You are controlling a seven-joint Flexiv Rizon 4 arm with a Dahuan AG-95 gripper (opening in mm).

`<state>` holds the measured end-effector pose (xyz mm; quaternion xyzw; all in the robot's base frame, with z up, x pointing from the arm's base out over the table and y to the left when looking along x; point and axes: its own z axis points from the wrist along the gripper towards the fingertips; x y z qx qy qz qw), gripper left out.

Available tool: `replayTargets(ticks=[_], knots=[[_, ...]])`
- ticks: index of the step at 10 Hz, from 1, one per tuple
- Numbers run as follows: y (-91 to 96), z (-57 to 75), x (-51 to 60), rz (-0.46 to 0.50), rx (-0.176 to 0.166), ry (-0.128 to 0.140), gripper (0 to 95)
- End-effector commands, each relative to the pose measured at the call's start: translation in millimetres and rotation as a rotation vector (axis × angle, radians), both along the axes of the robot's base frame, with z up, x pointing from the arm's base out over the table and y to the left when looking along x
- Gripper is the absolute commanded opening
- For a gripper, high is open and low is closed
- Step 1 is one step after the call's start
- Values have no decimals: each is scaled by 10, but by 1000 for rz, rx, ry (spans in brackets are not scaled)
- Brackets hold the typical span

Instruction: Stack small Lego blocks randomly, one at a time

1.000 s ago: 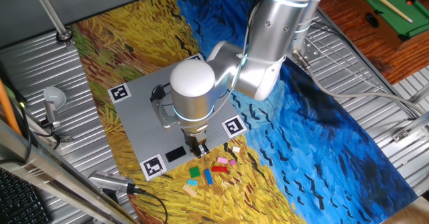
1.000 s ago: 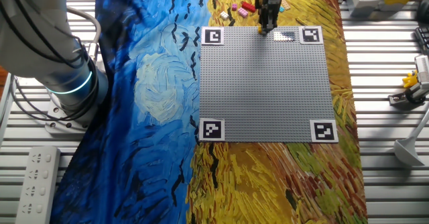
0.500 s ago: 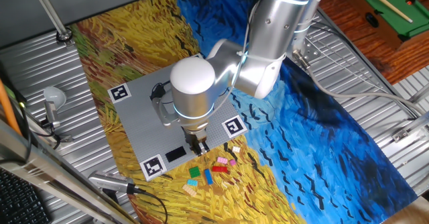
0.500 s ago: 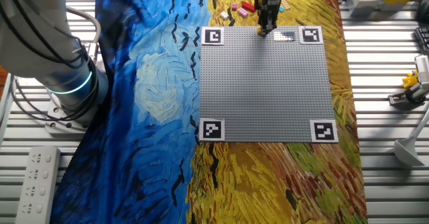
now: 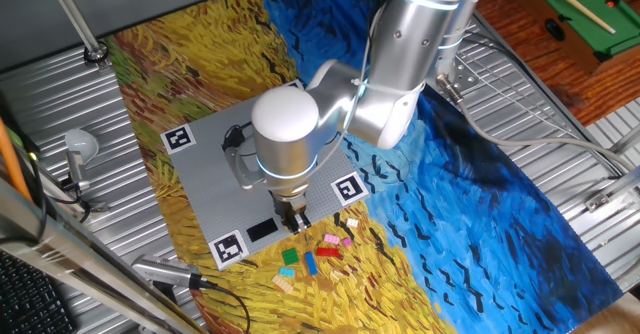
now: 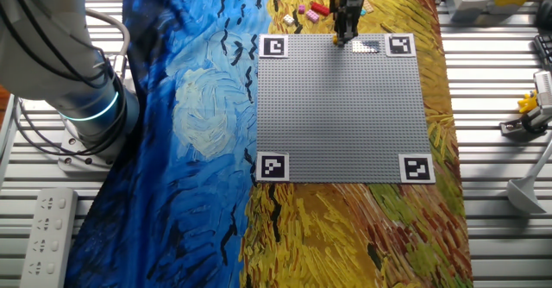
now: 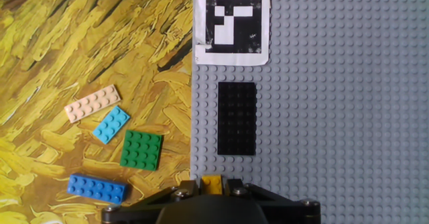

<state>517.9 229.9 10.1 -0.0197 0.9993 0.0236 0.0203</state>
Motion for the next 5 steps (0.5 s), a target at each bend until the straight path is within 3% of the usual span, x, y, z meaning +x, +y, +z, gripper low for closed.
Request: replayTargets(ticks=[1,5], knots=[[-7,-19,-11,2,-4,0,0],[-7,-13,-12,3,3,-1,0]])
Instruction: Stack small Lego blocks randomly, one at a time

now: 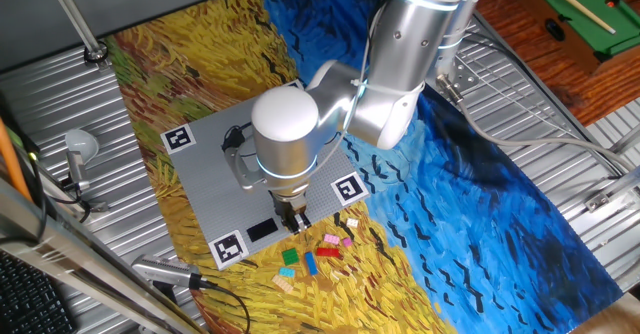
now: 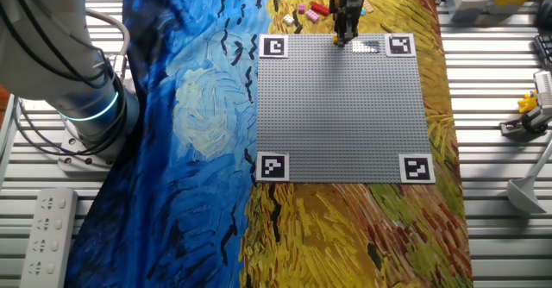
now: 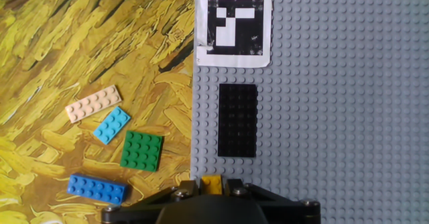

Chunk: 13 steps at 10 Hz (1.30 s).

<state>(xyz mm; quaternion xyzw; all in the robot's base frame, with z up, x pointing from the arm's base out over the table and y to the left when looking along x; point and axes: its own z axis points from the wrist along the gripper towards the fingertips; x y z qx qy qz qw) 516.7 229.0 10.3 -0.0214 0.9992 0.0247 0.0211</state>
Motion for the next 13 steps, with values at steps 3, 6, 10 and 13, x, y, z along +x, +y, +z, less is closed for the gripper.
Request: replayTargets(ticks=[3,6,10,13], knots=[[1,-7,-3,3,8,1,0],[1,2,-13,8,9,2,0],[3,1,-12,9,4,0,0],[4,2,-12,14,1,-1,0]])
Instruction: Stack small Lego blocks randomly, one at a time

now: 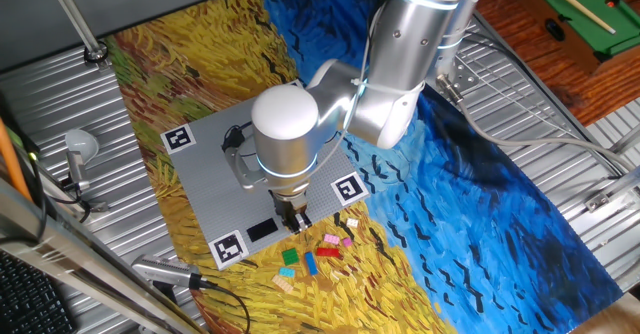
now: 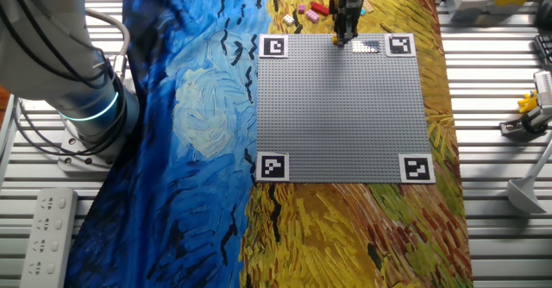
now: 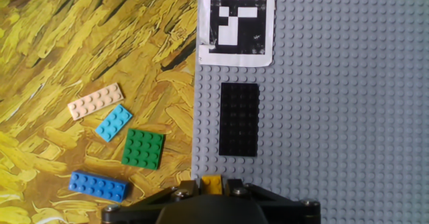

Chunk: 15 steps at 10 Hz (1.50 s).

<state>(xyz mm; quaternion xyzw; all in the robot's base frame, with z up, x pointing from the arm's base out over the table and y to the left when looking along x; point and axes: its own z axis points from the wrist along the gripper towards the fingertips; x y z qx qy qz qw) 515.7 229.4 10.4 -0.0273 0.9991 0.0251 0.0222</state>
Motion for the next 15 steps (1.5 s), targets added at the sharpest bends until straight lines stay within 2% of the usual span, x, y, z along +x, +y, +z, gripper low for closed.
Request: replayTargets(ticks=[1,11,15], knots=[[0,5,-3,2,0,1,0],[42,-17,-10,-3,-5,-11,0],[48,8,-13,-3,-8,-7,0]])
